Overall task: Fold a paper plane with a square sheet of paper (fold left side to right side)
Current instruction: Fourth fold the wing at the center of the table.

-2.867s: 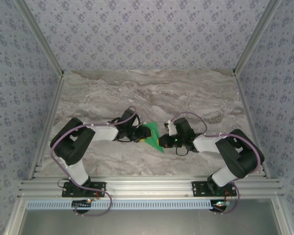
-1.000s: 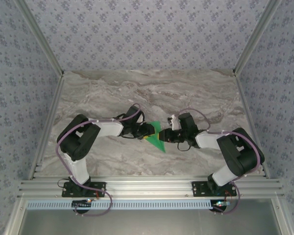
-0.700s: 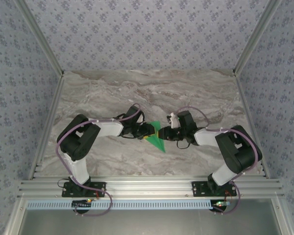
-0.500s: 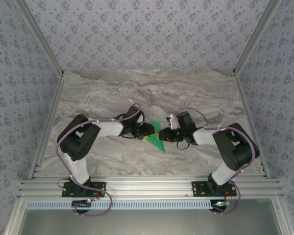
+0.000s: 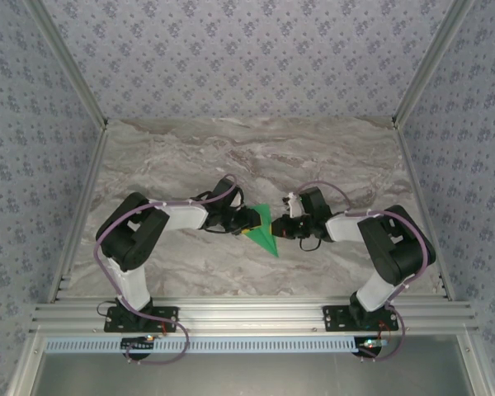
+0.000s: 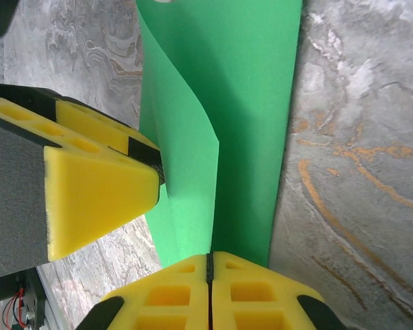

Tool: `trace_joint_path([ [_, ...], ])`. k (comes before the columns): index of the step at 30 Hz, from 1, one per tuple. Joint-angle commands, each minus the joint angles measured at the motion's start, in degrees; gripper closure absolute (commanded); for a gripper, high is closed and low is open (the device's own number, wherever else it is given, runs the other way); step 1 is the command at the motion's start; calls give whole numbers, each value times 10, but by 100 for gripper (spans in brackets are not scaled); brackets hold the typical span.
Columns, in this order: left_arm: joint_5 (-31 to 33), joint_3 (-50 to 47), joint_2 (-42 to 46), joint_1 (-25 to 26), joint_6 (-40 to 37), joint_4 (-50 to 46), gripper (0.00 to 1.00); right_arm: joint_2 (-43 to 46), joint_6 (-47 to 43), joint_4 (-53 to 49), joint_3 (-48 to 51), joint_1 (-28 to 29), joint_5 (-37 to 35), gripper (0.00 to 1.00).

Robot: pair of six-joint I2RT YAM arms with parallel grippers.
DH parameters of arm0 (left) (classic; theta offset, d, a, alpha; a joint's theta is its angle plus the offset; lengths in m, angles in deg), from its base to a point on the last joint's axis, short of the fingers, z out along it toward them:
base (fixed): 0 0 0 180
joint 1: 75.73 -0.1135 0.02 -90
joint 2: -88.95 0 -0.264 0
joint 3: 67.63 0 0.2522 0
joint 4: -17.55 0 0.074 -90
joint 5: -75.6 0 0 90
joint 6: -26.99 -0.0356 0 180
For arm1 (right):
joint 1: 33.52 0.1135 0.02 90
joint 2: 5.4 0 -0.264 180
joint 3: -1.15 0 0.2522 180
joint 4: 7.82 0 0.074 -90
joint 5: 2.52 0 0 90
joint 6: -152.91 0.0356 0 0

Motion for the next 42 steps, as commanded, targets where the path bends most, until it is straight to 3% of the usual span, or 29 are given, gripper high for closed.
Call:
trace_joint_path([
  [1, 22, 2, -12, 3, -18, -34, 62, -7, -16, -19, -15, -6, -11, 95],
  [42, 21, 1, 18, 3, -28, -42, 62, -42, -26, -78, -3, 15, -71, 95],
])
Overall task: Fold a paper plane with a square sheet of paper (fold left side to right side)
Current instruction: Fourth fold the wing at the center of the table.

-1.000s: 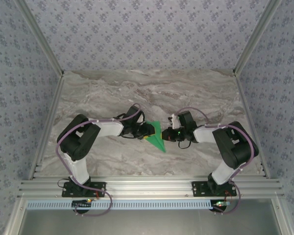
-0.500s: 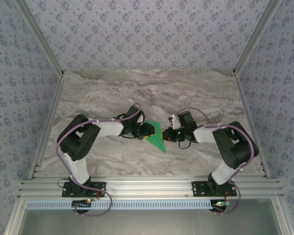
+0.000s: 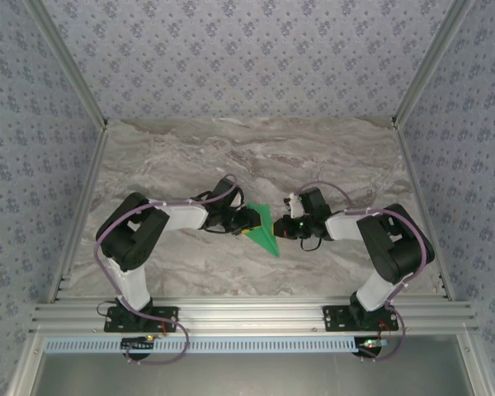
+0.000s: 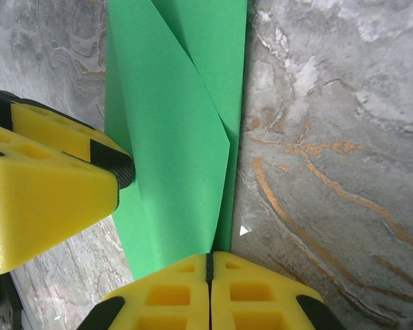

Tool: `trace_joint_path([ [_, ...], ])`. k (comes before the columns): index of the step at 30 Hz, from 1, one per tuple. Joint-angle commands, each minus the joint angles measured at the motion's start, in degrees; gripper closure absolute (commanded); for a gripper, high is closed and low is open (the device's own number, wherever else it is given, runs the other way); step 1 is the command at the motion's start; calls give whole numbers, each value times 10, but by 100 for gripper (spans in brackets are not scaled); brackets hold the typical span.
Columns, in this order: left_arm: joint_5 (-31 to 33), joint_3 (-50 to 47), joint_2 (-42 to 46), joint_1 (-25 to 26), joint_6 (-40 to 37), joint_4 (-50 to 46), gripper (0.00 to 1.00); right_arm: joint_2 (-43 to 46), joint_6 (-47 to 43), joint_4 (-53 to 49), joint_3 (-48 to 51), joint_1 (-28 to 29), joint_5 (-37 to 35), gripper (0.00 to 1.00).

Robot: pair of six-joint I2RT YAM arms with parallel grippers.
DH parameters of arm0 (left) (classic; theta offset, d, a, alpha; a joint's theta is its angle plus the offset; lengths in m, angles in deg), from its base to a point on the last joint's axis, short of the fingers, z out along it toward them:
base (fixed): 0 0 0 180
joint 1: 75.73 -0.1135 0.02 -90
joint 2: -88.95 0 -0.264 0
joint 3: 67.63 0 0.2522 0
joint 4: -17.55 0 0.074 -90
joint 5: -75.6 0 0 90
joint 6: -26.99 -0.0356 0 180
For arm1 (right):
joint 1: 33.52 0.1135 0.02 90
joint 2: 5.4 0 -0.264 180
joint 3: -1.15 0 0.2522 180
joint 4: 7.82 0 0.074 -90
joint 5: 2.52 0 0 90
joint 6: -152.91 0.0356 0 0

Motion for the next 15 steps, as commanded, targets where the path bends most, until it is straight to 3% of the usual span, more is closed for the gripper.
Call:
trace_joint_path([
  [1, 21, 3, 23, 2, -22, -44, 62, -33, -12, -54, 5, 14, -43, 95],
  [8, 29, 29, 76, 0, -46, -85, 60, -31, -16, -68, 3, 18, -54, 96],
  [15, -1, 72, 39, 2, -40, -75, 75, -27, -16, -67, -1, 25, -54, 96],
])
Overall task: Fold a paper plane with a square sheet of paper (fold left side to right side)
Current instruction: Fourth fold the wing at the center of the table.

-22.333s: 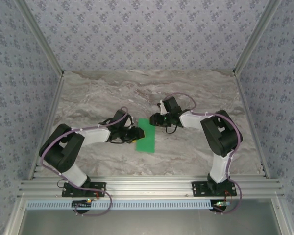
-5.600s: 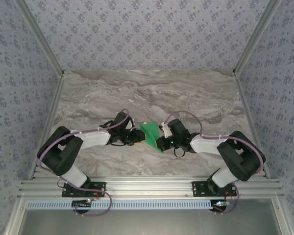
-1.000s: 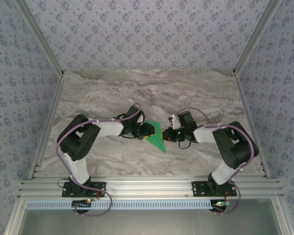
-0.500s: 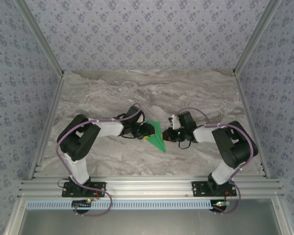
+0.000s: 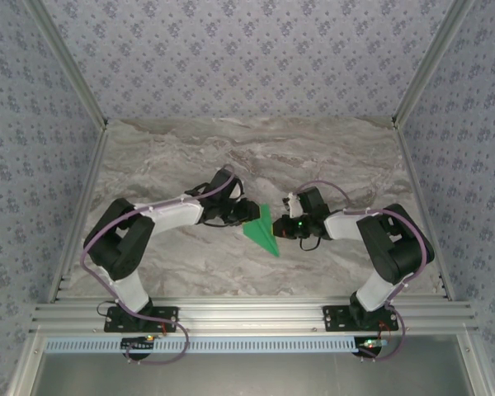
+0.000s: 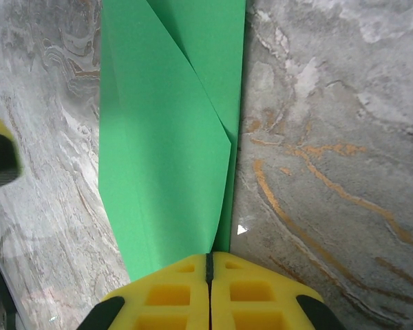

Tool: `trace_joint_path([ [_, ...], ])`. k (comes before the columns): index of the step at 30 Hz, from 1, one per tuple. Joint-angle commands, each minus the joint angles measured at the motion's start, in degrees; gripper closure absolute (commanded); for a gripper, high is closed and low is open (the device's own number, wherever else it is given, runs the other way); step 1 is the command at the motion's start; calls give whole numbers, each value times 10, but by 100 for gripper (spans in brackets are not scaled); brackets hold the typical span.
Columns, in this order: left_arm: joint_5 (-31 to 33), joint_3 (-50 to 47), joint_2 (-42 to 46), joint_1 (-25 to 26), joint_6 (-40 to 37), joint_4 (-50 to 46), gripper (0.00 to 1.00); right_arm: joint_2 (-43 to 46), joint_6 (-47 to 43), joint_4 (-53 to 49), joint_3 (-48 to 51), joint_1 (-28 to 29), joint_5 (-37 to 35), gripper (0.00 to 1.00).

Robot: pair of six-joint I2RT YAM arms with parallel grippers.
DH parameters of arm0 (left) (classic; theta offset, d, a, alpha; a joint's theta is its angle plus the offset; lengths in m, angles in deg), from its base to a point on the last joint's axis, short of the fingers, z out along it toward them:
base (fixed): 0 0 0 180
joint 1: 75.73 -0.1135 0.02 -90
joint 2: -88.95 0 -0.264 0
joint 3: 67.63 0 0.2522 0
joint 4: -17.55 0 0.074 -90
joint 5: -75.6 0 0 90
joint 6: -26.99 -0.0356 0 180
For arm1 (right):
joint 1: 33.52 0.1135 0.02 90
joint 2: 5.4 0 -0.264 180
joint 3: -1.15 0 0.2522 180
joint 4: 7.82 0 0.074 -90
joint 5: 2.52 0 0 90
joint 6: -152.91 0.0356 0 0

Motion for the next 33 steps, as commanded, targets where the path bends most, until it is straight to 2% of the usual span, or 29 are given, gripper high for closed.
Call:
trace_joint_path([
  [1, -19, 36, -25, 1, -4, -7, 75, -27, -15, -52, 8, 17, -40, 96],
  [14, -39, 98, -120, 2, -4, 2, 78, -28, -20, -66, -2, 27, -47, 96],
  [33, -1, 22, -139, 4, -11, -2, 79, -15, -23, -77, -18, 31, -38, 93],
])
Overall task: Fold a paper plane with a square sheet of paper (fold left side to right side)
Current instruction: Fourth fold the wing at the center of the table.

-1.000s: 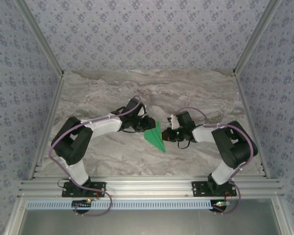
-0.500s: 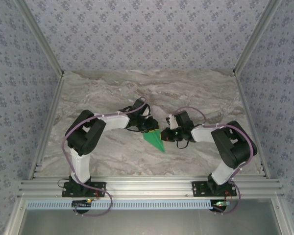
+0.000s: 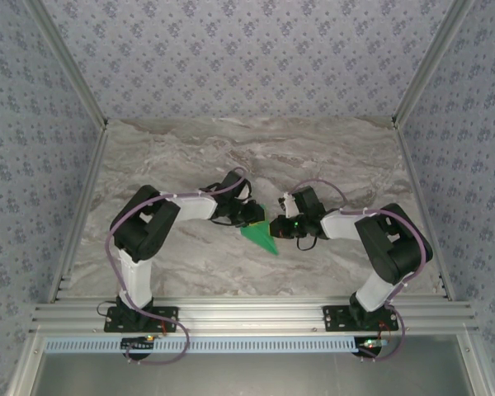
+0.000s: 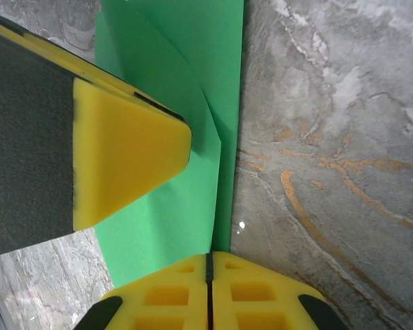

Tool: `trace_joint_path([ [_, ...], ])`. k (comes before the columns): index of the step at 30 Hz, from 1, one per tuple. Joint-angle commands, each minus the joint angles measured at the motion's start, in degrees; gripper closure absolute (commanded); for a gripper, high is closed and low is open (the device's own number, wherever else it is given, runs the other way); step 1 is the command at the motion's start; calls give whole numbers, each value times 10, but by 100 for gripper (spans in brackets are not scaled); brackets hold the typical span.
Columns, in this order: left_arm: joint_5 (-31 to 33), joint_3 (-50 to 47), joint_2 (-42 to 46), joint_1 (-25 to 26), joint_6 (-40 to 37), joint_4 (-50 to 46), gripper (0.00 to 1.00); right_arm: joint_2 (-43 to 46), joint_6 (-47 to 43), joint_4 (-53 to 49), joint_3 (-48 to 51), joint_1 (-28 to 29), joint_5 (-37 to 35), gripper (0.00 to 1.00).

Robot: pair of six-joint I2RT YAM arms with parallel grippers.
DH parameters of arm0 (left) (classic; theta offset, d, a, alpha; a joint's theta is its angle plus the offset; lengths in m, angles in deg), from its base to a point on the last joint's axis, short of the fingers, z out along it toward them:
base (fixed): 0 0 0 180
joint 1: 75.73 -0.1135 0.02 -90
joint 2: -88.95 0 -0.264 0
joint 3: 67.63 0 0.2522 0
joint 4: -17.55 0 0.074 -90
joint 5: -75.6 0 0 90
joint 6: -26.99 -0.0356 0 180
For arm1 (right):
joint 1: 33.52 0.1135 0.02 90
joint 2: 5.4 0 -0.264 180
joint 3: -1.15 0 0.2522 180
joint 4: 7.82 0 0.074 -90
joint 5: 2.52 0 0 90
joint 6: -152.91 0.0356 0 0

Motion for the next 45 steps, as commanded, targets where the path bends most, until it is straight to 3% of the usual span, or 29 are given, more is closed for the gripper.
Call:
trace_joint_path([
  [1, 21, -29, -14, 5, -11, -28, 79, -7, -13, -63, -4, 9, -12, 92],
  [10, 28, -57, -10, 4, -7, -16, 80, 118, -12, -102, -4, -10, 6, 73],
  [15, 29, -58, -5, 5, -7, -15, 80, 120, 24, -46, 26, -1, 96, 75],
  [21, 29, -58, -3, 5, -7, -16, 81, 102, 33, -21, 50, 12, 127, 77],
  [45, 31, -52, -2, 5, -11, -23, 81, 53, -1, -75, 51, 41, 61, 78],
])
